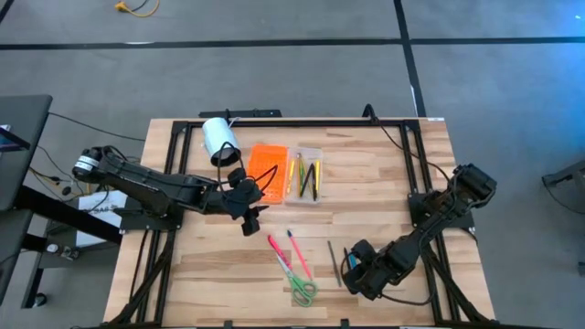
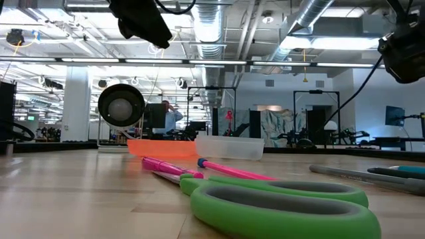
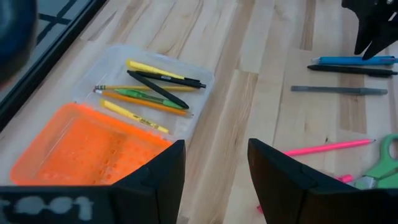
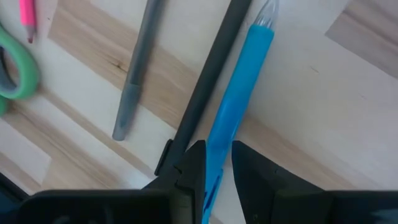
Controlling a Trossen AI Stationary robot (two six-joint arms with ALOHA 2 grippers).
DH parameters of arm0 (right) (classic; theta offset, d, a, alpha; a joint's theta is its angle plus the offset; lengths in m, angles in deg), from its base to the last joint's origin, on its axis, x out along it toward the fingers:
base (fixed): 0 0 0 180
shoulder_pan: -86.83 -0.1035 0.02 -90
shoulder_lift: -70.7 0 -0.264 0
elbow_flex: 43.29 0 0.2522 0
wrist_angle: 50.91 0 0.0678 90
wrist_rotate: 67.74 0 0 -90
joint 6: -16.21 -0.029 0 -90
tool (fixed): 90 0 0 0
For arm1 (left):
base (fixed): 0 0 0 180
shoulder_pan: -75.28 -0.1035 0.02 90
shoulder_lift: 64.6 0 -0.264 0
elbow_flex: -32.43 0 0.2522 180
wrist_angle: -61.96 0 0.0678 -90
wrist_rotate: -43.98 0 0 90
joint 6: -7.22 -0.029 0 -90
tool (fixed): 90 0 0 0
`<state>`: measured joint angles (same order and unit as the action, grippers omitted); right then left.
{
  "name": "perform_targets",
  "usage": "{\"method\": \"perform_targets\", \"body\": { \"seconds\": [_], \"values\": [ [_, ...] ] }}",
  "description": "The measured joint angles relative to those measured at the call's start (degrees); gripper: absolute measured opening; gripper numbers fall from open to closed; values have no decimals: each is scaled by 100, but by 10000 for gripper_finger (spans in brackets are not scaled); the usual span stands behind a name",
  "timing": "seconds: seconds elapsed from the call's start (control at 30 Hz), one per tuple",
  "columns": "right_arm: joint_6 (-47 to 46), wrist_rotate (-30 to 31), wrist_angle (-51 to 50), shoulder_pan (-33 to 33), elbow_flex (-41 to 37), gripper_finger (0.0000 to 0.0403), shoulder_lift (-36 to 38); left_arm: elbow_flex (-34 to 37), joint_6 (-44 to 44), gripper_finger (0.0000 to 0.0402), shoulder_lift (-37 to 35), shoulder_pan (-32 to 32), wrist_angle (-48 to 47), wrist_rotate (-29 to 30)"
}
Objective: Pick & place school supplies into a supply box
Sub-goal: Put the blue pen into the orange supply box
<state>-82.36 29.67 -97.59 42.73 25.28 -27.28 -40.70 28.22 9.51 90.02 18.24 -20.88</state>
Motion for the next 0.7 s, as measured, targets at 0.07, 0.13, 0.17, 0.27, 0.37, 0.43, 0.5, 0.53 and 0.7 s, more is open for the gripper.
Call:
{"method": "perform_targets", "body": {
  "seconds": [0.07, 0.13, 0.17, 0.27, 0.37, 0.43, 0.5, 0.53, 0.7],
  "values": [
    [2, -3, -7, -1, 0, 71, 0, 0, 71, 164, 0, 0, -4, 21],
    [2, -3, -4, -2, 2, 71, -31, 0, 126, 164, 0, 0, -5, 79],
    [5, -3, -17, 0, 0, 71, -44, 0, 149, 164, 0, 0, -4, 88],
    [106, -5, 24, 4, 4, 78, -72, 0, 206, 164, 0, 0, -6, 94],
    [156, -27, -22, 44, 0, 90, -83, 0, 214, 164, 0, 0, -7, 107],
    [160, -25, -3, 76, -13, 100, -83, 0, 216, 164, 2, 0, -7, 107],
    [157, -76, -6, 87, -66, 110, -83, 0, 231, 164, 2, 0, -7, 114],
    [157, -131, -6, 103, -98, 115, -83, 0, 231, 164, 2, 0, -7, 114],
    [104, -391, 41, 139, -254, 131, -63, 0, 229, 164, 2, 0, -9, 116]
  ]
}}
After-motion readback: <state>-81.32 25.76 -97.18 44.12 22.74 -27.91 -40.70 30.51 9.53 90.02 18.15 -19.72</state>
